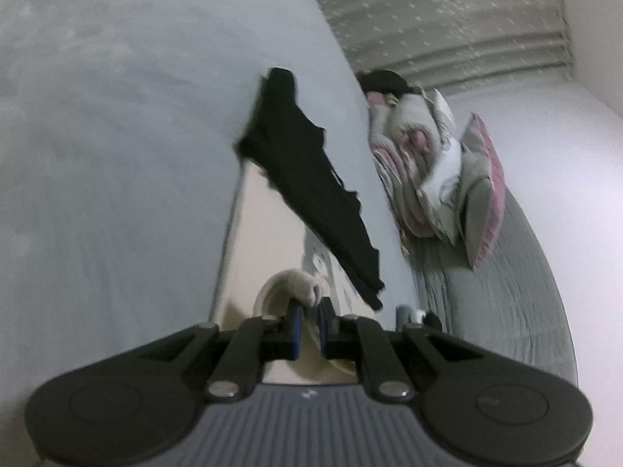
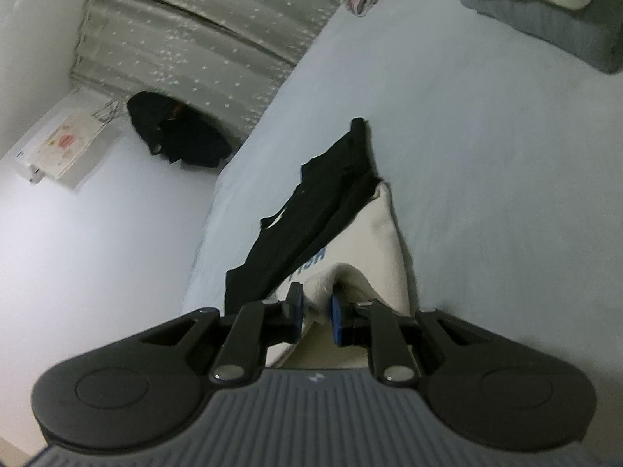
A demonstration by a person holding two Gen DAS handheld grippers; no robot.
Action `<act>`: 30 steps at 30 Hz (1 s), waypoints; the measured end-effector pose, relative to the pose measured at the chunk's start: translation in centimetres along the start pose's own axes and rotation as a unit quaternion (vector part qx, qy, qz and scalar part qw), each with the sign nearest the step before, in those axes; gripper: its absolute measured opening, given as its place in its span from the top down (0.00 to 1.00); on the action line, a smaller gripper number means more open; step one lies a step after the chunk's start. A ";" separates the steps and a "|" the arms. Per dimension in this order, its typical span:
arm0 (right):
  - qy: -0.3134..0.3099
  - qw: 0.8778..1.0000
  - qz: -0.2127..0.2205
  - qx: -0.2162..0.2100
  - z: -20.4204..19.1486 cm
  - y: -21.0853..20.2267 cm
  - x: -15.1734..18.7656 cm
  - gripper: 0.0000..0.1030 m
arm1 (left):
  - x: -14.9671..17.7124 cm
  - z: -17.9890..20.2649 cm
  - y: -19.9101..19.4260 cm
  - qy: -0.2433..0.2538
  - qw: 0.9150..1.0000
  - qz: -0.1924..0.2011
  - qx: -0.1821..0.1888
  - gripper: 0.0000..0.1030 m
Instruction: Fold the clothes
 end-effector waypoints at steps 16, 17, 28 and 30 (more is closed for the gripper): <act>0.056 0.998 0.042 -0.004 2.1 0.2 -2.1 0.58 | -2.7 0.3 0.8 0.027 0.995 0.064 -0.071 0.63; 0.046 0.997 0.061 0.002 1.8 -0.4 -2.3 0.46 | -2.6 0.5 0.8 0.042 0.994 0.065 -0.080 0.62; -0.142 0.982 0.052 0.116 -0.9 -0.2 0.0 0.46 | -0.9 2.9 1.9 0.196 0.966 0.058 -0.157 0.62; -0.175 0.974 0.042 0.135 -1.1 0.7 0.8 0.47 | -0.2 3.5 2.3 0.230 0.957 0.055 -0.171 0.62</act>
Point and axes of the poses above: each gripper's, at about its wrist camera, not at the fingertips, and y roughly the way its jaws point, z to its right, x to its underside, the point moved 5 cm from there along y, roughly the way its jaws point, and after that the axes turned 1 degree about -z, right-handed, at the moved point
